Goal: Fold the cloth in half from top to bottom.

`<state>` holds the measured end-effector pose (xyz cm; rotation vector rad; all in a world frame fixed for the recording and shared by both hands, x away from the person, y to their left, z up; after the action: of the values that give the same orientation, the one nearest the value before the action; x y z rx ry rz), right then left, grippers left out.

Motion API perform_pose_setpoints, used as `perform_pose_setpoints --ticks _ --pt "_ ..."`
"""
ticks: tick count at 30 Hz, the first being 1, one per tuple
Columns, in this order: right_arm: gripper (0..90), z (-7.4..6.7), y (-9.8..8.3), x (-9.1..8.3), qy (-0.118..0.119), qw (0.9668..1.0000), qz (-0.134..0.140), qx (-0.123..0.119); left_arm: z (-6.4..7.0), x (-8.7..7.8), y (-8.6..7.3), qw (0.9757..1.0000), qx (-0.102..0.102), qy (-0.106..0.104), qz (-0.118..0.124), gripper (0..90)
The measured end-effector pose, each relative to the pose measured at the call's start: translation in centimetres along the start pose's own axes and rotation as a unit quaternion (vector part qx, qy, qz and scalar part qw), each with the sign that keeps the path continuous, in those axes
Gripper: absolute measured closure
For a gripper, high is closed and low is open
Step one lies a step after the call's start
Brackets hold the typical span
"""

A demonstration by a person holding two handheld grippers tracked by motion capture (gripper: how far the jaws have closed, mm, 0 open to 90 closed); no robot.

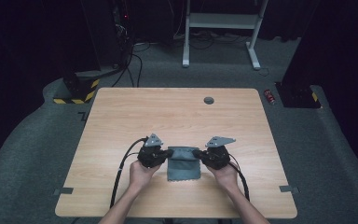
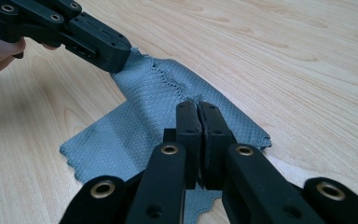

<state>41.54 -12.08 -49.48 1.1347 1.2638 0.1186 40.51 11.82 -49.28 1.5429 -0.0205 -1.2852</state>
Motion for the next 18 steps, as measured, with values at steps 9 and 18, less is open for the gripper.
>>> perform_pose_setpoints --ticks 9,18 --pt "88.0 -0.2 -0.2 -0.1 -0.002 1.0 -0.002 -0.005 0.4 0.1 -0.5 1.0 0.001 -0.001 0.001 88.8" --pt "88.0 -0.6 -0.7 -0.1 0.005 1.0 -0.004 -0.006 0.7 0.3 -1.2 0.9999 0.002 -0.007 -0.007 88.8"
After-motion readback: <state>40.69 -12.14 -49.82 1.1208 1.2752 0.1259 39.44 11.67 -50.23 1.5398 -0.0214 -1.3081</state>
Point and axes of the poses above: each handheld gripper's, and its own axes: x roughly forward along the jaws, y roughly out of its top, z roughly to its right, the point moved 2 cm from there along x, roughly forward along the jaws, and after that the axes turned 7 degrees about -z, right-handed, at the moved point
